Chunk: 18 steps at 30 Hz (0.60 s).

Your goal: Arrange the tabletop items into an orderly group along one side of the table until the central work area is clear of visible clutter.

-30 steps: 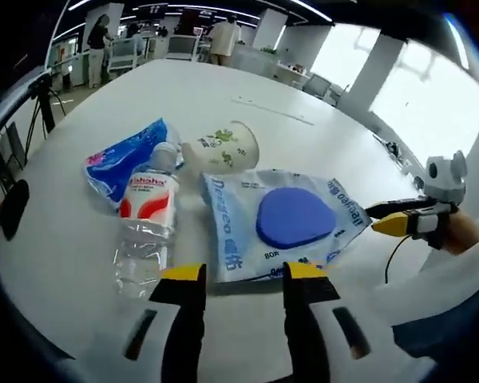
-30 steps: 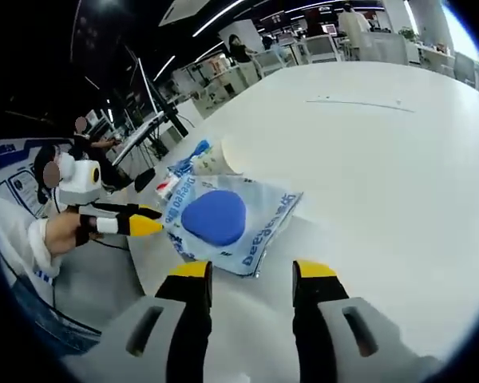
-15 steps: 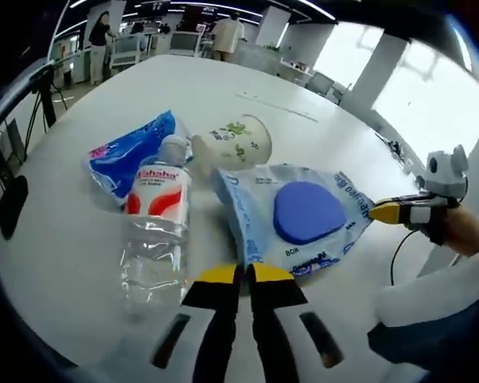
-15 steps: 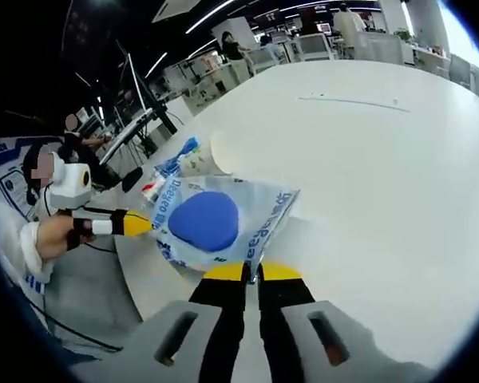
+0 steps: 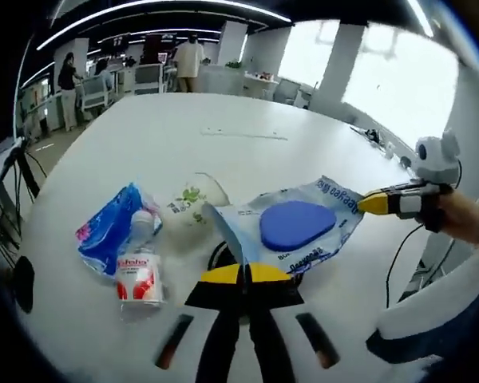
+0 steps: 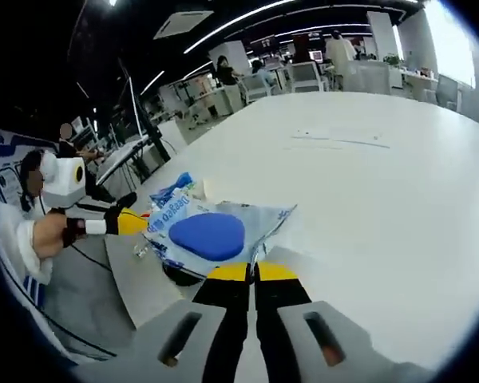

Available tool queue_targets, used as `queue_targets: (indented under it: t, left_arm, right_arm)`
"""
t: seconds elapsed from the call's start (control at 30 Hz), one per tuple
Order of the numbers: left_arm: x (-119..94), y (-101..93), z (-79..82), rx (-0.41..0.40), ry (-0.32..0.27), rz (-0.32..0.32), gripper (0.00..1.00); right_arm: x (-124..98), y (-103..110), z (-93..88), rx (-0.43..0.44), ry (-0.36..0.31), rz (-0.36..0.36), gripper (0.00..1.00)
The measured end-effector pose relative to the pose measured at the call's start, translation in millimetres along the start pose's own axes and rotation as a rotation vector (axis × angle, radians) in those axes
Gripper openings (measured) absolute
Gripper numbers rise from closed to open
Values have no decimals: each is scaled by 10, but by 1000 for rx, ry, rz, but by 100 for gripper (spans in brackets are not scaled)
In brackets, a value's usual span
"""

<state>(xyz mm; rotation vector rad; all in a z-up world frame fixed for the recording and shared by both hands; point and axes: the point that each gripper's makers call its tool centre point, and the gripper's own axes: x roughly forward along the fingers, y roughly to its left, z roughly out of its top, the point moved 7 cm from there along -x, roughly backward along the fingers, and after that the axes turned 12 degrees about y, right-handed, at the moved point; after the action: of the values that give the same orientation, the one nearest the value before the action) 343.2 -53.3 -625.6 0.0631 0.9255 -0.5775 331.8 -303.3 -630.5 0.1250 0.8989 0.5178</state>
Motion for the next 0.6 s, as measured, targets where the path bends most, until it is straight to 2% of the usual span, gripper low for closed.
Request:
queue_targets:
  t: [0.13, 0.23, 0.33, 0.4, 0.5, 0.6]
  left_arm:
    - [14, -212, 173, -4, -30, 14, 0]
    - [93, -433, 327, 13, -43, 29, 0]
    - [183, -624, 496, 30, -45, 45, 0]
    - [236, -734, 663, 48, -66, 49, 0]
    - [271, -836, 877, 63, -80, 41, 0]
    - [287, -881, 1135, 135, -103, 33, 0]
  right_arm:
    - [-187, -190, 71, -37, -23, 23, 0]
    - [-372, -405, 139, -30, -61, 42, 0]
    - [-502, -571, 202, -61, -74, 41, 0]
    - [-613, -686, 292, -84, -104, 25, 0]
    - [-747, -822, 442, -73, -159, 6, 0]
    - [-818, -911, 570, -66, -216, -16, 0]
